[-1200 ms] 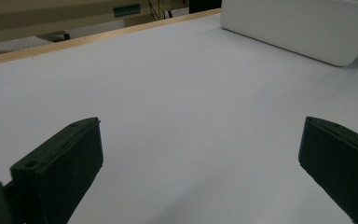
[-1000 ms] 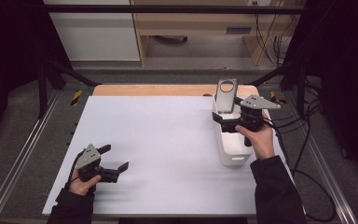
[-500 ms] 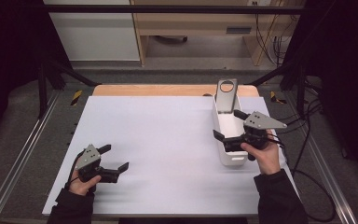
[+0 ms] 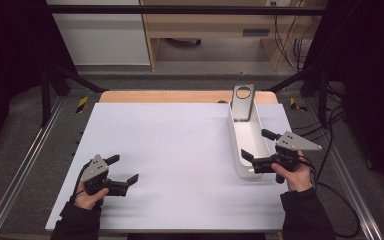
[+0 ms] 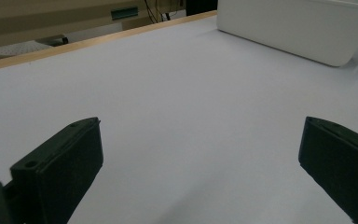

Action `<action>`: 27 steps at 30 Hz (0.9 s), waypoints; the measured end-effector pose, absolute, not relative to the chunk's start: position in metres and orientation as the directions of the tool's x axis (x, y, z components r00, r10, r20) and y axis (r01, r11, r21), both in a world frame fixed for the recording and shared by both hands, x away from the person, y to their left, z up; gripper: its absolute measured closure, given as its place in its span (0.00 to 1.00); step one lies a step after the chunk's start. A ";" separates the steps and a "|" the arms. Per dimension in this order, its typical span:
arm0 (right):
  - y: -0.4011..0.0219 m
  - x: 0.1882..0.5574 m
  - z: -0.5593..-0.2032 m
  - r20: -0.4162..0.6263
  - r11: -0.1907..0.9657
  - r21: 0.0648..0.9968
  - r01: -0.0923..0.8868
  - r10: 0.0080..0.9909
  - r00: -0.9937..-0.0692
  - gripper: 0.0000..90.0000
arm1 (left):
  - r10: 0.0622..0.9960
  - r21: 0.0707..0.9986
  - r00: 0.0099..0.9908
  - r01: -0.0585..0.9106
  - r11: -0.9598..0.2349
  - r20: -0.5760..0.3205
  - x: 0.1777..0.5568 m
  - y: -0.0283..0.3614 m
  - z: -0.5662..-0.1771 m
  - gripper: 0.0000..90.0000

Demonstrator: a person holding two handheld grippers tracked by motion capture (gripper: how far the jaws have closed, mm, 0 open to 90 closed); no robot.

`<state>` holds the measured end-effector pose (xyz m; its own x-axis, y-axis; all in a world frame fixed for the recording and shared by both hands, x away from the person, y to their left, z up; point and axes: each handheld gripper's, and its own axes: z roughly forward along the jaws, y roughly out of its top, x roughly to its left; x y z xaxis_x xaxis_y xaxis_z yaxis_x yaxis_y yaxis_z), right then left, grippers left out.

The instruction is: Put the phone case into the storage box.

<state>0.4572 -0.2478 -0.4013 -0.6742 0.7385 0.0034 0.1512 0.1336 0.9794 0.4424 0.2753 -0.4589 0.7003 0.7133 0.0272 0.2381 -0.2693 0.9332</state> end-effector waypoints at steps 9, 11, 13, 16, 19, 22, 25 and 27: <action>-0.271 0.440 -0.416 0.016 0.091 0.988 0.121 0.731 -0.682 0.01 | 0.708 0.937 0.706 0.227 -0.265 0.029 0.442 0.275 -0.458 0.00; -0.275 0.437 -0.421 0.021 0.086 0.989 0.122 0.731 -0.682 0.01 | 0.706 0.938 0.707 0.225 -0.264 0.029 0.441 0.275 -0.458 0.00; -0.280 0.435 -0.426 0.019 0.087 0.989 0.121 0.734 -0.679 0.01 | 0.705 0.939 0.709 0.223 -0.262 0.028 0.441 0.275 -0.458 0.00; -0.285 0.433 -0.434 0.020 0.094 0.987 0.132 0.738 -0.675 0.01 | 0.704 0.941 0.710 0.220 -0.257 0.026 0.441 0.275 -0.457 0.00; -0.291 0.432 -0.441 0.031 0.089 0.986 0.144 0.742 -0.670 0.01 | 0.702 0.943 0.712 0.215 -0.255 0.027 0.440 0.275 -0.457 0.00; -0.296 0.431 -0.448 0.031 0.089 0.986 0.144 0.739 -0.673 0.01 | 0.701 0.943 0.713 0.215 -0.254 0.026 0.440 0.275 -0.457 0.00; -0.300 0.430 -0.453 0.043 0.078 0.986 0.149 0.737 -0.675 0.01 | 0.699 0.943 0.715 0.213 -0.254 0.027 0.440 0.274 -0.457 0.00; -0.301 0.429 -0.457 0.043 0.082 0.985 0.153 0.739 -0.672 0.01 | 0.697 0.943 0.716 0.211 -0.255 0.028 0.440 0.274 -0.456 0.00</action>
<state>0.4293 -0.3013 -0.4568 -0.6722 0.7391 0.0432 0.1533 0.0818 0.9848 0.4396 0.2741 -0.4564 0.7162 0.6973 0.0282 0.2115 -0.2553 0.9434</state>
